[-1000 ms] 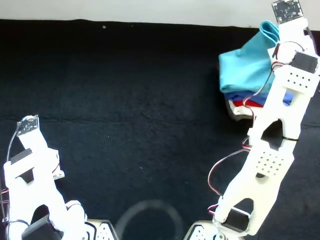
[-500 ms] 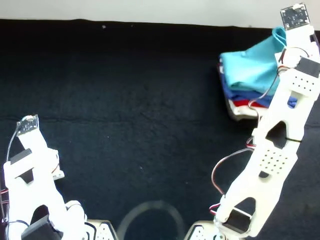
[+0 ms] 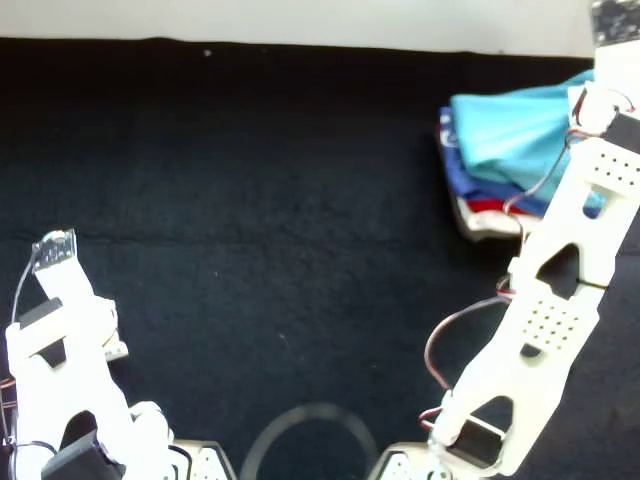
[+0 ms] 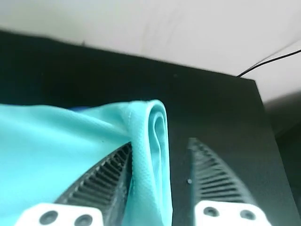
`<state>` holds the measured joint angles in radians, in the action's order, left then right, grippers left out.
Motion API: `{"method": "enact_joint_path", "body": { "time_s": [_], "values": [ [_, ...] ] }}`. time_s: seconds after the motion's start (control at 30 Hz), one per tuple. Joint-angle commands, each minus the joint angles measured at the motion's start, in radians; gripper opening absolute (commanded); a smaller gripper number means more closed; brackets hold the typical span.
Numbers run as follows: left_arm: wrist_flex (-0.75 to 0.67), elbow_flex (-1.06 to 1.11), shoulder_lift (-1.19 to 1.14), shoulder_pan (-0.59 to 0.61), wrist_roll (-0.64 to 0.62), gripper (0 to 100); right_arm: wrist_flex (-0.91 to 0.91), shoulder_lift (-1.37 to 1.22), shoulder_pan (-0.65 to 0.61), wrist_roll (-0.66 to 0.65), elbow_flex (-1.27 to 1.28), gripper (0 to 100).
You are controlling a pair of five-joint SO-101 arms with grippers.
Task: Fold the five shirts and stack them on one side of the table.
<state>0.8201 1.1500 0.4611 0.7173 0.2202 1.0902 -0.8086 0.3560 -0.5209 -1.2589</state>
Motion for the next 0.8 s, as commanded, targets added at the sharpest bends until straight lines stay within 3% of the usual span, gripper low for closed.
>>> {"method": "enact_joint_path", "body": {
  "time_s": [0.0,0.27,0.5,0.77],
  "values": [
    [-0.015,0.005,0.008,0.001,0.006,1,-0.001,0.016,-0.013,0.048,-0.097,4.3],
    [-0.015,0.005,0.008,0.001,0.006,1,0.019,0.015,-0.033,0.043,-0.119,5.6],
    [-0.015,0.005,0.008,0.001,0.006,1,0.088,0.013,0.033,0.043,-0.117,21.1],
    [-0.015,0.005,0.008,0.001,0.006,1,0.091,0.015,0.094,0.043,-0.12,21.3]
  ]
}}
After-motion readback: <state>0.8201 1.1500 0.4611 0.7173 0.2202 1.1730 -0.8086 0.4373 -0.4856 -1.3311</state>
